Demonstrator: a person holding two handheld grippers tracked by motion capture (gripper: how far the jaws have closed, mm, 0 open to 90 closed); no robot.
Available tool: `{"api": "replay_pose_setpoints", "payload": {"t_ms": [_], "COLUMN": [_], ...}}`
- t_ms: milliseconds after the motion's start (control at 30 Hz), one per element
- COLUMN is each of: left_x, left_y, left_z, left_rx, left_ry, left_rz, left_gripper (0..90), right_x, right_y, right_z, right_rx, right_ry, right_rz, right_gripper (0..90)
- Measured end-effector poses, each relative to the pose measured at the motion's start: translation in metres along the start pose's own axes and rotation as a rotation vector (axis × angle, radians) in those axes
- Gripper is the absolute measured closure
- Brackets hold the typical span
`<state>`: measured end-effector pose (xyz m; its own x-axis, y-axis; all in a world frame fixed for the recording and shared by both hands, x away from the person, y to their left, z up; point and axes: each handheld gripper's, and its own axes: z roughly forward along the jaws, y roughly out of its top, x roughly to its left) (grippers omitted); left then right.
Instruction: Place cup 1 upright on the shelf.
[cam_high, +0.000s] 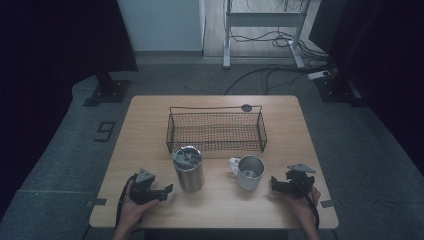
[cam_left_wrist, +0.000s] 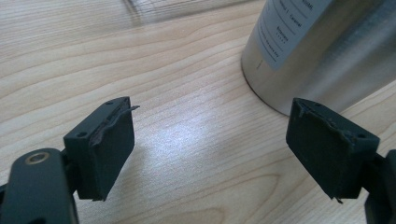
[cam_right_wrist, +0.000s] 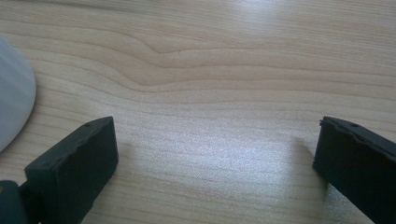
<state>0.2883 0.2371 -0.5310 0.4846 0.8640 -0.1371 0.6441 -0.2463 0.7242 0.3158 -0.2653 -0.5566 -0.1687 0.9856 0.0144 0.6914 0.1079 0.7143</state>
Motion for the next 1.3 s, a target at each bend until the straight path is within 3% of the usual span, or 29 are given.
{"api": "replay_pose_setpoints", "payload": {"t_ms": [233,500,800,933,1300], "left_x": [0.0,-0.006,-0.012,-0.017,-0.024], "left_y": [-0.001,0.001,0.004,0.006,0.012], "left_z": [-0.001,-0.008,-0.027,-0.035,-0.039], "left_rx": [0.016,-0.008,-0.063,-0.087,-0.106], "left_ry": [-0.027,-0.043,-0.06,-0.065,-0.091], "left_rz": [-0.002,0.015,-0.003,0.017,0.037], "left_gripper": [15.5,15.0,16.0,16.0,16.0], "right_x": [-0.002,-0.002,-0.005,-0.005,-0.005], "right_y": [-0.001,-0.001,0.001,0.001,0.001], "right_z": [-0.001,-0.001,0.001,0.001,0.001], "right_rx": [-0.002,-0.002,-0.003,-0.002,-0.003], "right_ry": [0.01,0.014,0.021,0.019,0.007], "right_rz": [-0.012,-0.015,-0.021,-0.017,-0.009], "right_gripper": [0.7,0.6,0.2,0.1,0.6]}}
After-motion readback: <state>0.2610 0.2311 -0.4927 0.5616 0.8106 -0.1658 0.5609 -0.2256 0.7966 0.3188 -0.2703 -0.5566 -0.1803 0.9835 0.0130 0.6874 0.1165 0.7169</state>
